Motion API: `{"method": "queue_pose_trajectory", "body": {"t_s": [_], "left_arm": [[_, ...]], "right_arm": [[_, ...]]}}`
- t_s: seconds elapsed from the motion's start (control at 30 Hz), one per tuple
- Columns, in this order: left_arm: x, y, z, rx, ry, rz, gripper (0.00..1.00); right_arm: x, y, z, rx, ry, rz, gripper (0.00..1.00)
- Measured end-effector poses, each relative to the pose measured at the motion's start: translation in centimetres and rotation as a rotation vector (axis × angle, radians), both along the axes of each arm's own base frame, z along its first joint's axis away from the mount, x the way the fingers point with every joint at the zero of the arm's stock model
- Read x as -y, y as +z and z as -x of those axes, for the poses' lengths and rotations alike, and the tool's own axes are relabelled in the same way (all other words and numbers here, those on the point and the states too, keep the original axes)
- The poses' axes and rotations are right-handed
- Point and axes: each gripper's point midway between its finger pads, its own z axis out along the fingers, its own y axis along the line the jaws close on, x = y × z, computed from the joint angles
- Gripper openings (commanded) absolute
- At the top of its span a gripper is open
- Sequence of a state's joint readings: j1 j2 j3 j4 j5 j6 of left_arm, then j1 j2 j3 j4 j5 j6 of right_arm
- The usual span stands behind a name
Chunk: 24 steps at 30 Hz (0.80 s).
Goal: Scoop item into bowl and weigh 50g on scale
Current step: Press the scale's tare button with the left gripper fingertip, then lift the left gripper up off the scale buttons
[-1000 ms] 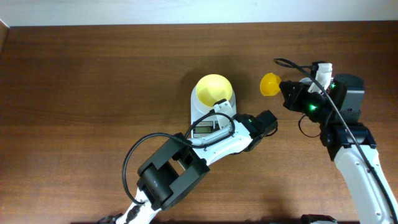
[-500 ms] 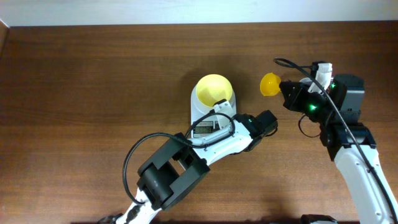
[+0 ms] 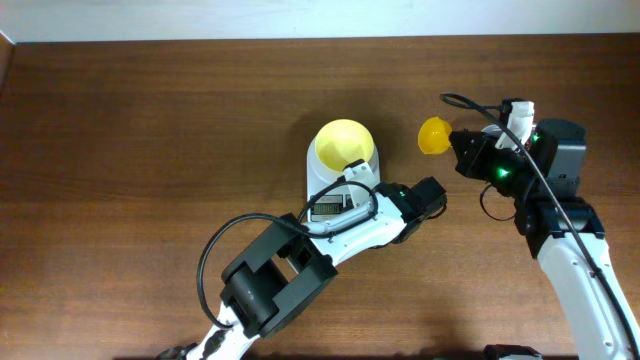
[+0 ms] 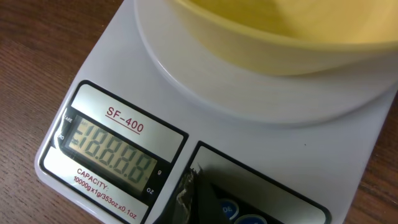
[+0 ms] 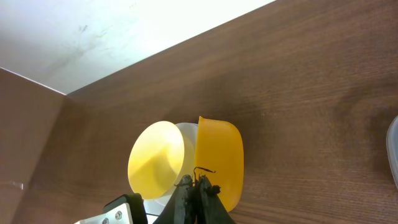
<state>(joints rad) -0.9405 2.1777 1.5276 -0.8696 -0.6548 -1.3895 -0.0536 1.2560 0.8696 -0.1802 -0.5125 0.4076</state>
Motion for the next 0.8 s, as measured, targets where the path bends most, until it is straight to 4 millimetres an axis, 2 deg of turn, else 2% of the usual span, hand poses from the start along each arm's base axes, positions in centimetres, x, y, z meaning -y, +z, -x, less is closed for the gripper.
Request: {"method": "queue_pose_trajectory", "body": {"t_s": [0.8], "left_arm": [[-0.23, 0.08, 0.55, -0.034, -0.002, -0.015, 0.00]], "right_arm": [[0.01, 0.00, 0.00, 0.000, -0.001, 0.000, 0.04]]}}
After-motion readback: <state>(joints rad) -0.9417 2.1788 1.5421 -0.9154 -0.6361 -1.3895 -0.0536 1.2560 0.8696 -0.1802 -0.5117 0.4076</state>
